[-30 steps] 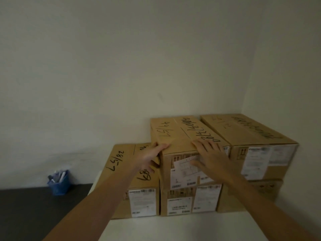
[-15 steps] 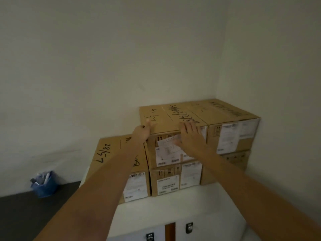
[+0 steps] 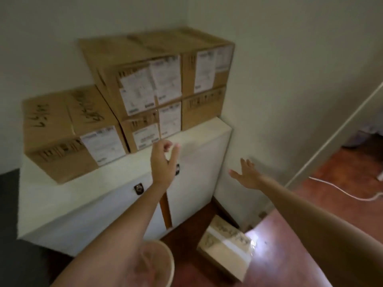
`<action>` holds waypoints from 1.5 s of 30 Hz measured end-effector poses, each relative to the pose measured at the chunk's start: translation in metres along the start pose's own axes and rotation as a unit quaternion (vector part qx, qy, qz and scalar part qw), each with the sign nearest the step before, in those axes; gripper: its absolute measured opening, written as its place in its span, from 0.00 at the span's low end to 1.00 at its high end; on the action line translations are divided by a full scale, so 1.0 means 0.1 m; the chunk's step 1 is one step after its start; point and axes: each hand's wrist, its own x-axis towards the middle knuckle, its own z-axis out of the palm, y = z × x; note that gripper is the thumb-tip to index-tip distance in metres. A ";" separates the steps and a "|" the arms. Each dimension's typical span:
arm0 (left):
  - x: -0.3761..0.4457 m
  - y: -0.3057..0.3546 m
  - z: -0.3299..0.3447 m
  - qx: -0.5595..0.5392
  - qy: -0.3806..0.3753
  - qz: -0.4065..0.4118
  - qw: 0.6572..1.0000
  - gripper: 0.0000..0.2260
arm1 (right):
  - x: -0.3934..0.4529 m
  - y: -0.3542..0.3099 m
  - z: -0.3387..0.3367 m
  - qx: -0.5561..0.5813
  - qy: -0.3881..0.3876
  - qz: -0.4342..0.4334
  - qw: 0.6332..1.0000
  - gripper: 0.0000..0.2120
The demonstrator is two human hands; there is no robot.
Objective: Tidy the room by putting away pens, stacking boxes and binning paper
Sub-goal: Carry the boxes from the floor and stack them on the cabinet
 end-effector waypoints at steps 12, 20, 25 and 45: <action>-2.04 -2.08 1.86 0.136 -0.389 -0.399 0.819 0.32 | 0.19 2.02 2.40 0.192 -0.124 0.204 0.952 0.31; -3.26 -4.20 3.12 0.187 -0.417 -0.441 0.772 0.38 | 1.34 3.20 4.74 0.321 -0.082 0.306 0.892 0.33; -3.66 -5.24 3.55 0.182 -0.386 -0.451 0.784 0.42 | 1.85 3.70 5.70 0.413 -0.008 0.378 0.829 0.36; -1.99 -2.23 1.94 0.137 -0.317 -0.363 0.865 0.19 | 0.37 2.49 2.93 0.499 0.100 0.256 0.822 0.19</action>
